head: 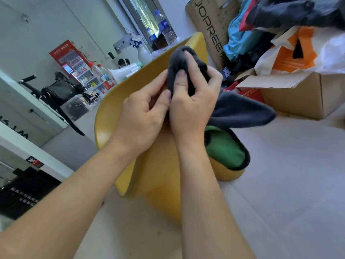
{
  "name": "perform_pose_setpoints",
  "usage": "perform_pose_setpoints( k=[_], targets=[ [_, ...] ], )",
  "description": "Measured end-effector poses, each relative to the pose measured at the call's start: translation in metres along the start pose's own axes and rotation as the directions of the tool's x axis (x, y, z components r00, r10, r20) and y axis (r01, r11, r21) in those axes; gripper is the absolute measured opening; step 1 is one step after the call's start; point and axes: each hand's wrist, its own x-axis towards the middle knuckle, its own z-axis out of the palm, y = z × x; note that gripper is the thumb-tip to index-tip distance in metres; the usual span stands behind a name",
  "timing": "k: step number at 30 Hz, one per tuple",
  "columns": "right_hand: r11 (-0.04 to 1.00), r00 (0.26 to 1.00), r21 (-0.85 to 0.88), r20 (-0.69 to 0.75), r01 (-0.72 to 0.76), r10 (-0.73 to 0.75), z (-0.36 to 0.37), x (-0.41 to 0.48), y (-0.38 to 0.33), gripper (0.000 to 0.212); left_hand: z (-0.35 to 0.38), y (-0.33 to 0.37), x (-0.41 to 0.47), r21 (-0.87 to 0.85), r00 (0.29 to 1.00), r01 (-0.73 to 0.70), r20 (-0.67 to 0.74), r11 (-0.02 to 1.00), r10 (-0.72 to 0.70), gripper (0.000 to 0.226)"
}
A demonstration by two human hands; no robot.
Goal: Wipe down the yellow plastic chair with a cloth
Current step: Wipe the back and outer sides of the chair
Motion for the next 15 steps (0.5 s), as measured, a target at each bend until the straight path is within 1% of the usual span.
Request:
perform_pose_setpoints(
  k=[1,2,3,5,7,8,9,10,11,12,13,14,15],
  targets=[
    [0.999,0.999,0.008,-0.026,-0.032,0.032,0.001,0.012,0.013,0.033,-0.003,-0.003,-0.005,0.024,0.999,0.036,-0.020,0.999,-0.036,0.053],
    [0.993,0.991,0.013,-0.049,-0.121,0.122,0.000,0.023,0.029,0.032,-0.004,-0.004,-0.011,0.029,0.997,0.077,-0.034,0.997,-0.076,0.058],
    [0.970,0.969,0.011,-0.051,-0.242,0.242,-0.002,0.030,0.044,0.033,-0.003,-0.006,-0.016,0.021,0.993,0.108,-0.043,0.994,-0.107,0.061],
    [0.901,0.901,0.014,-0.022,-0.434,0.434,-0.013,0.028,0.068,0.040,0.002,-0.004,-0.022,0.008,0.990,0.128,-0.067,0.992,-0.127,0.061],
    [0.834,0.833,0.033,-0.042,-0.551,0.552,-0.023,0.001,0.073,0.039,0.005,-0.001,-0.022,-0.001,0.987,0.127,-0.098,0.992,-0.127,0.059],
    [0.810,0.808,0.034,-0.058,-0.586,0.587,-0.027,-0.022,0.067,0.038,0.006,0.000,-0.021,-0.015,0.985,0.130,-0.114,0.991,-0.131,0.058],
    [0.813,0.810,0.015,-0.070,-0.583,0.582,-0.028,-0.047,0.051,0.037,0.007,0.001,-0.021,-0.032,0.982,0.134,-0.127,0.990,-0.137,0.057],
    [0.848,0.845,0.000,-0.076,-0.530,0.529,-0.026,-0.065,0.032,0.038,0.007,0.002,-0.022,-0.055,0.981,0.137,-0.134,0.989,-0.143,0.055],
    [0.897,0.895,0.002,-0.070,-0.441,0.441,-0.022,-0.073,0.015,0.038,0.005,0.002,-0.021,-0.087,0.980,0.139,-0.131,0.986,-0.149,0.053],
    [0.946,0.945,0.002,-0.048,-0.323,0.323,-0.017,-0.068,0.002,0.038,0.005,0.003,-0.020,-0.122,0.980,0.144,-0.122,0.982,-0.159,0.050],
    [0.978,0.978,-0.028,-0.009,-0.207,0.207,-0.012,-0.054,-0.004,0.037,0.003,0.003,-0.018,-0.145,0.980,0.145,-0.113,0.979,-0.162,0.048],
    [0.991,0.992,-0.053,0.025,-0.124,0.125,-0.007,-0.036,-0.005,0.036,0.002,0.004,-0.017,-0.148,0.981,0.139,-0.111,0.979,-0.157,0.046],
    [0.995,0.996,-0.057,0.030,-0.080,0.081,-0.004,-0.018,-0.001,0.035,0.001,0.004,-0.017,-0.141,0.982,0.135,-0.112,0.981,-0.151,0.046]
  ],
)
